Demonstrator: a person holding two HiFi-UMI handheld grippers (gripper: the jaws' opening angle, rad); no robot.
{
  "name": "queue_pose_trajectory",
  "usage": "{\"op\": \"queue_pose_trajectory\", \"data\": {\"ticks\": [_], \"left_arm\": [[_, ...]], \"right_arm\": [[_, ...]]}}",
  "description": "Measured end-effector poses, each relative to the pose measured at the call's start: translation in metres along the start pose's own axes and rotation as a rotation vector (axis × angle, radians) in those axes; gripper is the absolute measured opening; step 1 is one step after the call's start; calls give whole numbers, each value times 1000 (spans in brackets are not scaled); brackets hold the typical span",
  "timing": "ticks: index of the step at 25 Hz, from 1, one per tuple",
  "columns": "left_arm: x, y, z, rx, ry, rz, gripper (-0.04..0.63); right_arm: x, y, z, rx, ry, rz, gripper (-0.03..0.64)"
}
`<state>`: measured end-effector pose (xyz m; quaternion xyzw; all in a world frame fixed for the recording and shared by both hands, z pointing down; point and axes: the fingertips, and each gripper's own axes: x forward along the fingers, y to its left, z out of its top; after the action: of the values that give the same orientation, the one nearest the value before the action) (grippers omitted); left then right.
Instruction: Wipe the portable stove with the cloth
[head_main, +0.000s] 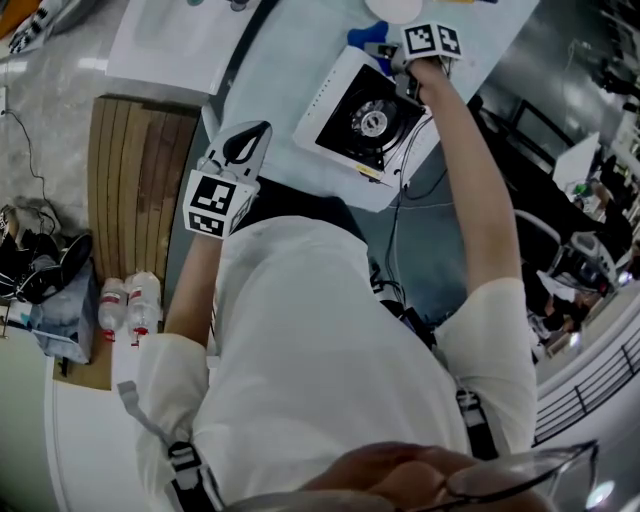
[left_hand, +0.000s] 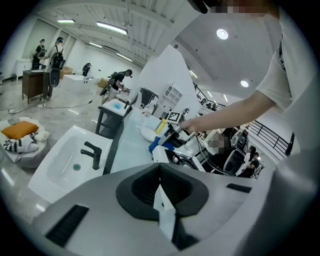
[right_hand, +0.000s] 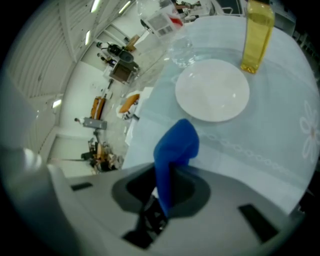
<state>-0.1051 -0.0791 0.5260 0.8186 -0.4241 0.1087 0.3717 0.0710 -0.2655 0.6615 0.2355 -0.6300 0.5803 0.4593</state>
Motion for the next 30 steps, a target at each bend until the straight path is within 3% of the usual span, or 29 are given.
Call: {"op": "queue_pose_trajectory", "data": {"ticks": [4, 9, 15, 21, 25, 30], "left_arm": [[-5, 5, -2, -8, -11, 10, 32], [-12, 11, -1, -14, -23, 23, 32], [-19, 15, -3, -29, -44, 36, 32], [-23, 15, -4, -36, -67, 38, 32], [-26, 18, -6, -40, -72, 47, 32], [-32, 23, -11, -57, -86, 69, 32]], "right_arm": [[4, 7, 5, -9, -2, 1, 74], [9, 18, 10, -166, 40, -70, 74], [4, 45, 25, -273, 23, -74, 74], [6, 77, 26, -571, 43, -153, 74], [22, 76, 7, -789, 156, -265, 74], [32, 61, -8, -835, 234, -332, 74]]}}
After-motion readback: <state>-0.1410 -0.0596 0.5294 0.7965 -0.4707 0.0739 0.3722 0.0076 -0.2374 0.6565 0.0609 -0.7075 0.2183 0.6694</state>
